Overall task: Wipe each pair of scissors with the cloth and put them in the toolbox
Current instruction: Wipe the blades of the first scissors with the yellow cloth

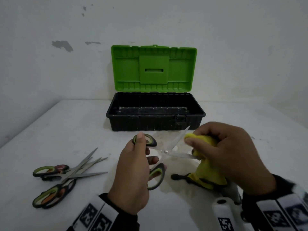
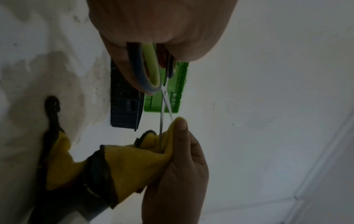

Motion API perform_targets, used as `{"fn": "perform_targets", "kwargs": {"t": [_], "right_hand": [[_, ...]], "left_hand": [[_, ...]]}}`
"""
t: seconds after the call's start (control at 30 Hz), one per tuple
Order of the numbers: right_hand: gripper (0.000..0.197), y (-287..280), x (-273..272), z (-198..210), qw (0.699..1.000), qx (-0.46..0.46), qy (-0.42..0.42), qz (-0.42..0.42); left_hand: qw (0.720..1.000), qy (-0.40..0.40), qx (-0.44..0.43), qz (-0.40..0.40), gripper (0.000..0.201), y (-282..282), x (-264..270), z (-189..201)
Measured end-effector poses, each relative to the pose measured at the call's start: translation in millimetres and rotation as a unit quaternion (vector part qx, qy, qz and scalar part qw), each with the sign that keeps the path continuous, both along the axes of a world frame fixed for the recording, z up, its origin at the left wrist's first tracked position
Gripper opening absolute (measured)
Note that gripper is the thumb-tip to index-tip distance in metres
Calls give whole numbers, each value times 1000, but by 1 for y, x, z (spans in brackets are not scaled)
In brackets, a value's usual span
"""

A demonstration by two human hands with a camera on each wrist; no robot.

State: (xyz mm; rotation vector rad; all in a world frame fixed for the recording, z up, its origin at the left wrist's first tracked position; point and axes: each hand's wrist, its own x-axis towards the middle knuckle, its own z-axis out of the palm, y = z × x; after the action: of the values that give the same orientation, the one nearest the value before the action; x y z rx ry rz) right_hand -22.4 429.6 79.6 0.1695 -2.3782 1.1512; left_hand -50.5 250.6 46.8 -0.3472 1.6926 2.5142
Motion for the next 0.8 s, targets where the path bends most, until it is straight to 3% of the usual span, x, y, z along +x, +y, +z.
{"fn": "perform_targets", "kwargs": {"t": [0.13,0.33,0.5,0.8], "right_hand": [[23,10,-1,8,997,-13,59,-50],[34,-13,0,-7,992,94,76,-30],[28,-23,-3,-21,987,127,99,-13],[30,-24,1,-46,986,137,98,-20]], "left_hand": [[998,53,-43,9,37,1,3,7],[995,73,-61,-4,39,6,4,10],[993,95,-71,-13,22,2,1,6],[974,178,-139,8,22,5,4,-2]]}}
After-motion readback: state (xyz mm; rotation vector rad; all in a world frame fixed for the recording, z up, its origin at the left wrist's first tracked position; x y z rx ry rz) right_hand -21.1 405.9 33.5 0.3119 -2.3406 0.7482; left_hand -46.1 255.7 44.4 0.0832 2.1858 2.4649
